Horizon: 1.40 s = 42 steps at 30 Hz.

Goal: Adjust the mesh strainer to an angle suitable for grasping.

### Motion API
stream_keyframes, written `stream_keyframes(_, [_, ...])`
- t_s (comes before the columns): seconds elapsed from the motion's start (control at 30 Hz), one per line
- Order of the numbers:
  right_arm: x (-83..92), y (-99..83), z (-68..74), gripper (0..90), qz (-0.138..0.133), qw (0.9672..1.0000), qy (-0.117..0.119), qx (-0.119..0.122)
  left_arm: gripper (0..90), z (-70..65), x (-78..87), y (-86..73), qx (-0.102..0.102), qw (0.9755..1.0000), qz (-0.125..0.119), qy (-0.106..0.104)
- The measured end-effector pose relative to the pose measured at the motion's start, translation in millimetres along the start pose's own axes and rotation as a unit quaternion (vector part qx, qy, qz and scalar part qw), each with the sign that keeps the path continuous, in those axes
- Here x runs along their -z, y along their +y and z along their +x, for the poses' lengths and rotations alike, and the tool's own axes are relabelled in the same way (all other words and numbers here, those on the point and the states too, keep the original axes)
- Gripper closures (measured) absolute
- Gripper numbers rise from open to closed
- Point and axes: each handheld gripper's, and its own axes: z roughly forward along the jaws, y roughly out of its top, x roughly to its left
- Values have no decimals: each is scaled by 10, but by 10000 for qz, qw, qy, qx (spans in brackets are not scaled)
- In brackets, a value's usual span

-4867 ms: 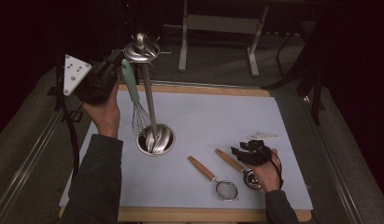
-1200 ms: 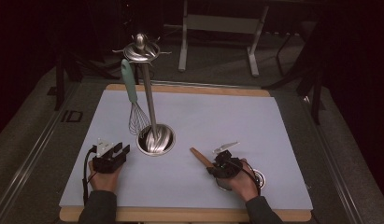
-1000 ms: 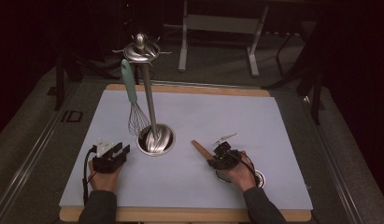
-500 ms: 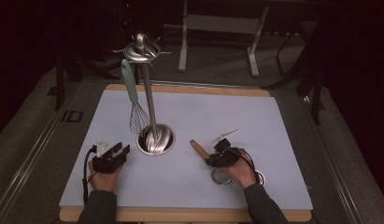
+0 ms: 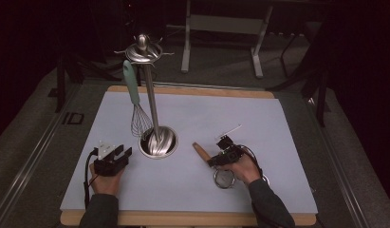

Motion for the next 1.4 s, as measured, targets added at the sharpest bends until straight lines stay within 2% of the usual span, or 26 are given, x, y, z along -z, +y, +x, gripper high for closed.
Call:
stream_keyframes(0.2, [-53,66,-44,673,274,9993,199,-179,610,0,-1,0,-3,10000,-3,4])
stream_keyframes(0.33, [-95,112,-57,678,388,9987,267,-202,610,4,0,0,13,10000,-8,3])
stream_keyframes(0.47, [-101,141,-29,693,370,9988,292,-158,610,7,1,1,21,10000,-10,3])
stream_keyframes(0.67, [-64,169,6,702,164,9997,155,-114,610,3,1,1,3,10000,-9,12])
stream_keyframes(0.8, [-9,174,26,707,47,9999,147,-74,611,2,-2,1,9,10000,-11,16])
stream_keyframes(1.4, [229,227,161,709,-494,9982,247,237,611,0,-4,1,4,10000,-4,18])
